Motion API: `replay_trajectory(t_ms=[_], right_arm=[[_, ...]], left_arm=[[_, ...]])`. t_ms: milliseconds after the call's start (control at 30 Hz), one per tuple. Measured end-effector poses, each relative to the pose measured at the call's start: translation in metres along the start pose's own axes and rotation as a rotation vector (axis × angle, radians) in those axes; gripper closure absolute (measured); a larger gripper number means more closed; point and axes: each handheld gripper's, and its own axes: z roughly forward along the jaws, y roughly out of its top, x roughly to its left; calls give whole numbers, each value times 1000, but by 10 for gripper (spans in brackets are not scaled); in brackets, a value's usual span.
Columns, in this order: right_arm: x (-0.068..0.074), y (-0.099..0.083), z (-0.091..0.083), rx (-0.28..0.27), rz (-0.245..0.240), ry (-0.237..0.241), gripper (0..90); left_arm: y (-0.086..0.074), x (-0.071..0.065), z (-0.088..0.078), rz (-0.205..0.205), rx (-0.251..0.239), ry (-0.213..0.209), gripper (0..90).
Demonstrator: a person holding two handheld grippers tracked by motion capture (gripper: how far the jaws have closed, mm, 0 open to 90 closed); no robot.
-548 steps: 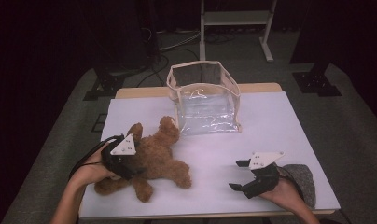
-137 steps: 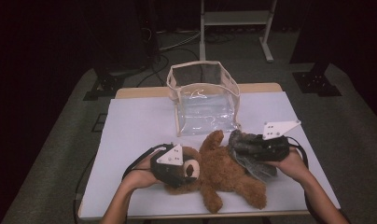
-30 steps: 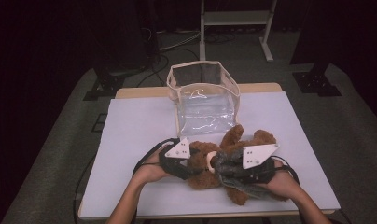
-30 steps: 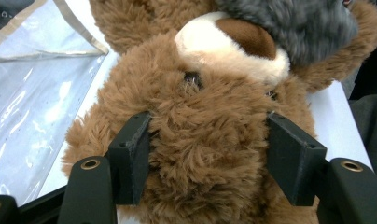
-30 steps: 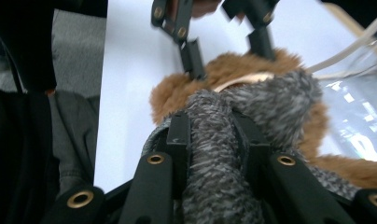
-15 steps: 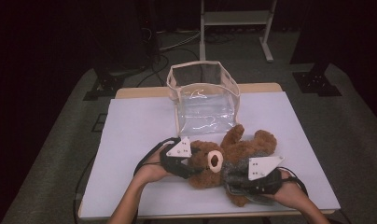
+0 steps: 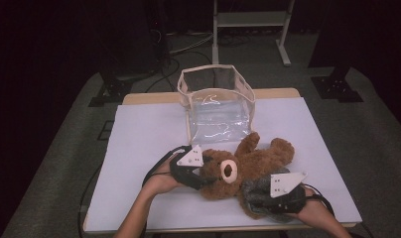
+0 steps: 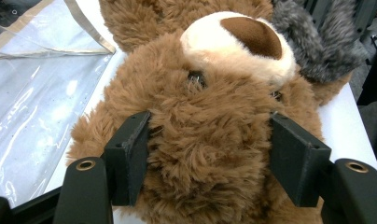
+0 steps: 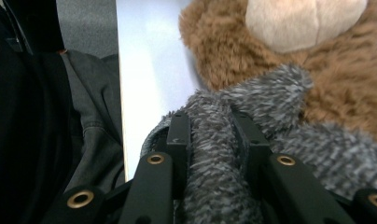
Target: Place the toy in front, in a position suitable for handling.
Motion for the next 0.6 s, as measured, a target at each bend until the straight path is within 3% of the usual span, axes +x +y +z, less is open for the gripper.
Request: replay_trajectory(t_ms=[200, 333, 467, 600], right_arm=[[3, 14, 8, -25, -44, 12, 707], [2, 9, 12, 27, -53, 17, 707], [0, -1, 0, 3, -12, 7, 708], [-3, 11, -11, -45, -24, -26, 708]], left_arm=[[-1, 1, -1, -4, 1, 6, 337], [-2, 1, -1, -8, -2, -3, 337], [0, 1, 0, -12, -5, -3, 337], [0, 0, 1, -8, 3, -12, 337]])
